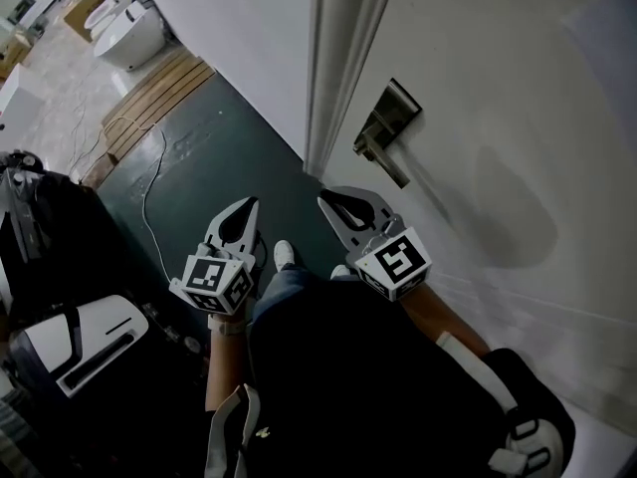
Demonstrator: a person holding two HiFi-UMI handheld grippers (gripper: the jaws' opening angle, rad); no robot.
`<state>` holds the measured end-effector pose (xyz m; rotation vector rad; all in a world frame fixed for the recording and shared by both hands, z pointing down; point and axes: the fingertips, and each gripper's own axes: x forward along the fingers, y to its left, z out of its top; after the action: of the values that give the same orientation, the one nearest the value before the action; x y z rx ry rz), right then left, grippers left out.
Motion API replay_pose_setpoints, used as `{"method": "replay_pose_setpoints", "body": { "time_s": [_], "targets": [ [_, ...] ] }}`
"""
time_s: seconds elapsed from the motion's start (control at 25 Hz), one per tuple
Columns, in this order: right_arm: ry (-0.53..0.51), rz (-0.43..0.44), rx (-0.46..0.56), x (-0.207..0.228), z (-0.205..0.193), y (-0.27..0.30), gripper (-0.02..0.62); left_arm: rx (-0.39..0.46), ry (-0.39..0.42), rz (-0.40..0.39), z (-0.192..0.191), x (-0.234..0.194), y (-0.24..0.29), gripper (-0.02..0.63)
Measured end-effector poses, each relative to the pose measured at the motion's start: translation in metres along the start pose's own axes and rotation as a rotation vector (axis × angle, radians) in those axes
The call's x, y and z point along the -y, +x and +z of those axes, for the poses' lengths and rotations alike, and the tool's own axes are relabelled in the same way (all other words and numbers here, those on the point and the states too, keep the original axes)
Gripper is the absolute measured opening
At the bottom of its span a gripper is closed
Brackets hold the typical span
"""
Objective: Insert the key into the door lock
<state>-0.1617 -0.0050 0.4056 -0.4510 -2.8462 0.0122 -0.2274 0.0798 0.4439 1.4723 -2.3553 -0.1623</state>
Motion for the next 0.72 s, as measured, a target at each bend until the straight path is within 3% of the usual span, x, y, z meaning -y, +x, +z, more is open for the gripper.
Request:
{"method": "replay_pose_setpoints", "body": {
  "time_s": [0.4,0.72],
  "targets": [
    [-0.049,0.120,-0.036,-0.034,0.013,0.034,0.029,-0.016,0.106,0.147,0.004,-0.012,-0.045,0.009],
    [-0.110,0.200,-0.022,-0.054,0.015,0.042,0.029,0.022,0.125,0.183,0.002,-0.022,-0.069,0.009]
  ]
}}
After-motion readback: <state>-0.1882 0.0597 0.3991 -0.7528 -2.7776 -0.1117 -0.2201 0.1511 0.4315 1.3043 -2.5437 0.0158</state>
